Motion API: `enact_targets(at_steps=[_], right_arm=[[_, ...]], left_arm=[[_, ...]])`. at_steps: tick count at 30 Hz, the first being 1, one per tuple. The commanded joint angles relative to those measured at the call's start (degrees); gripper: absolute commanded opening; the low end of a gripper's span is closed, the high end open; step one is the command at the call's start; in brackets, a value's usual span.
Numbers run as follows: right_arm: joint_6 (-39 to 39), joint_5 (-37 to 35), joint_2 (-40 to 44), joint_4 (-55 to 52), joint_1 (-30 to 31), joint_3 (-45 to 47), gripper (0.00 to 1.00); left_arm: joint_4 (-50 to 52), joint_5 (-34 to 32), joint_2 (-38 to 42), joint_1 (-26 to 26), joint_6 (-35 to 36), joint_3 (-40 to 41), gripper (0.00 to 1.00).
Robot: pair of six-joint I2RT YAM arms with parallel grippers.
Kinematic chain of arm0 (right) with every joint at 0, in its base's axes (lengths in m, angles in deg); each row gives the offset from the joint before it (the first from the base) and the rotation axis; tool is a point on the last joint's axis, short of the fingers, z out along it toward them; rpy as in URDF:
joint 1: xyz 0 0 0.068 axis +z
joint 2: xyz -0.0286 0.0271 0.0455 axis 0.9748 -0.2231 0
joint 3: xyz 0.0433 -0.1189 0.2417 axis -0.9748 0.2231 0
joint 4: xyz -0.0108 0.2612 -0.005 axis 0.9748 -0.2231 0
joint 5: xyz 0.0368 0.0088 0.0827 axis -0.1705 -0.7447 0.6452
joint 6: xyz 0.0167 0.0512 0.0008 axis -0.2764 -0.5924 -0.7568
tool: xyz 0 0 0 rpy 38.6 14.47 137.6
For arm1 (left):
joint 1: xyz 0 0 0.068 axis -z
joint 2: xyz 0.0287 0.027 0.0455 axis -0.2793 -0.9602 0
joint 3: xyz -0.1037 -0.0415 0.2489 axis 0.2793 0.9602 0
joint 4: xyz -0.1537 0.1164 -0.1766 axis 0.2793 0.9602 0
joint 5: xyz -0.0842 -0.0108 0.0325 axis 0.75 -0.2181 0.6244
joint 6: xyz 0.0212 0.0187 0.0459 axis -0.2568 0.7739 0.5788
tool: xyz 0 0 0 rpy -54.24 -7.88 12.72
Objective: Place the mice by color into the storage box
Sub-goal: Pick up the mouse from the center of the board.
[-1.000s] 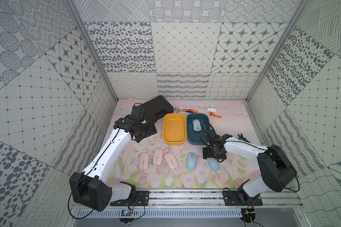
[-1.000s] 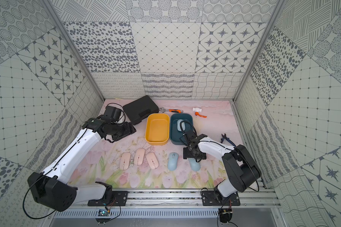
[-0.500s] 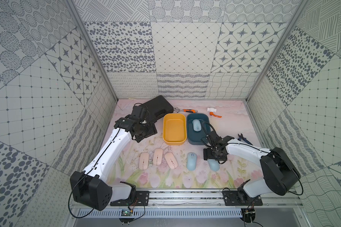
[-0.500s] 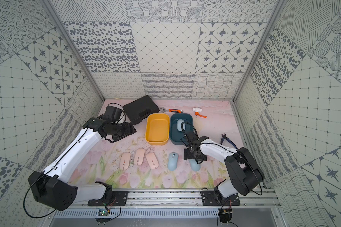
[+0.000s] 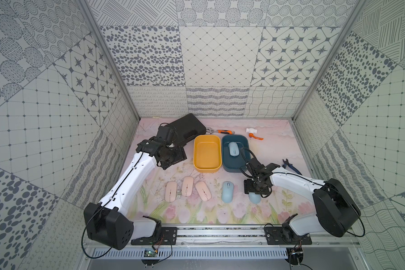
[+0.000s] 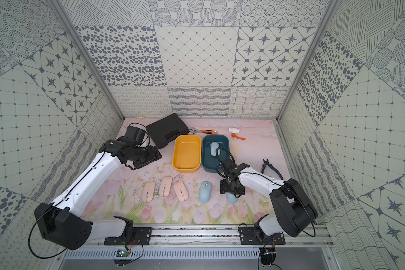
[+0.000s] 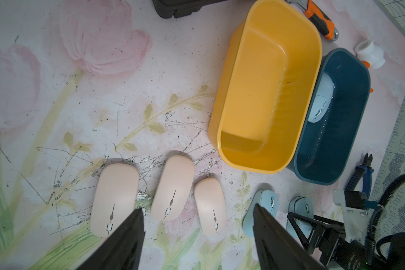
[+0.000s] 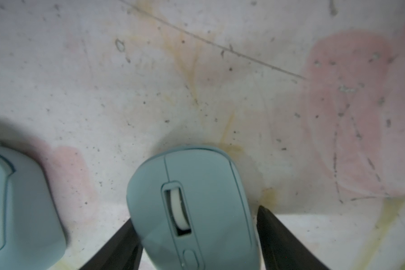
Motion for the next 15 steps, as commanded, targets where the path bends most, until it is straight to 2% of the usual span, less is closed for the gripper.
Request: enact_targets(at_steps=[1,3,11,15], right_arm=[[-0.5,0.0,0.5,-0.9,0.6,-0.3,0.76],[-0.6,-0.1,0.7,-1.2,0.8,-0.4,0.75],[-1.0,0.0,1.3,-2.3,1.1,-1.3,0.59],[-1.1,-0.6,1.4,-3.2,1.4,-2.1,0.61]], left_arm=[[0.8,-0.8,0.1,0.2,-0.3,-0.7,0.77],[0.7,-0.9,-0.1,0.2,-0.4,-0.6,0.77],[0.8,-1.3,-0.1,0.1,-0.3,-0.5,0.77],[0.8,-1.1,-0.1,0.2,-0.2,-0.4,0.77]])
